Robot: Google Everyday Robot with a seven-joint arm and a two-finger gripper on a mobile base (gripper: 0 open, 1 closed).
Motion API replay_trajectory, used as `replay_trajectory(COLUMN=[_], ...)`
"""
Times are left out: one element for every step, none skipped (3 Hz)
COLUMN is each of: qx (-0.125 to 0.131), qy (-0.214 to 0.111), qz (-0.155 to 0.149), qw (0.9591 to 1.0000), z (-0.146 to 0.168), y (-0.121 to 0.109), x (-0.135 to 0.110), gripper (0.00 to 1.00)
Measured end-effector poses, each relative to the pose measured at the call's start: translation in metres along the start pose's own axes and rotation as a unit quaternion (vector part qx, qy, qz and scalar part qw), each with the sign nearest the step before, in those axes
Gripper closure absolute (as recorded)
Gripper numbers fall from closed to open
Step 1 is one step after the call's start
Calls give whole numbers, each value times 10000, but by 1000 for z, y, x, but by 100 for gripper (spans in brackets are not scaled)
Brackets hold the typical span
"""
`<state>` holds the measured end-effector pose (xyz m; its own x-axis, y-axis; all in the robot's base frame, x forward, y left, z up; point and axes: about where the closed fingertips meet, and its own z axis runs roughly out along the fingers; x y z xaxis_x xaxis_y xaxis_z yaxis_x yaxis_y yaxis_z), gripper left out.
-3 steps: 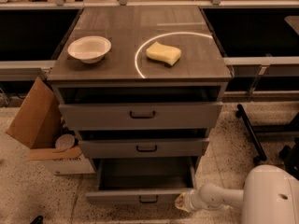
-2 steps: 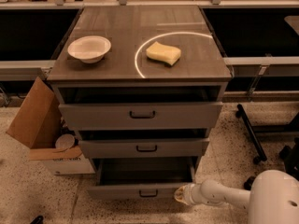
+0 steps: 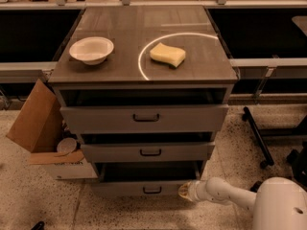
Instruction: Close bottom drawer
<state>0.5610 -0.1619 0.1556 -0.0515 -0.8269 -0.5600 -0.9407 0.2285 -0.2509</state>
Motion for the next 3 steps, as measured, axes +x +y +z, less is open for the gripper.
replay_trajectory(qx=[54, 102, 185], qy=[-6, -2, 10], qz=[29, 66, 65], qw=[10000, 9999, 9998], z=[10, 18, 19], y=[-18, -32, -42], x=[1, 0, -2], gripper=[100, 100, 100])
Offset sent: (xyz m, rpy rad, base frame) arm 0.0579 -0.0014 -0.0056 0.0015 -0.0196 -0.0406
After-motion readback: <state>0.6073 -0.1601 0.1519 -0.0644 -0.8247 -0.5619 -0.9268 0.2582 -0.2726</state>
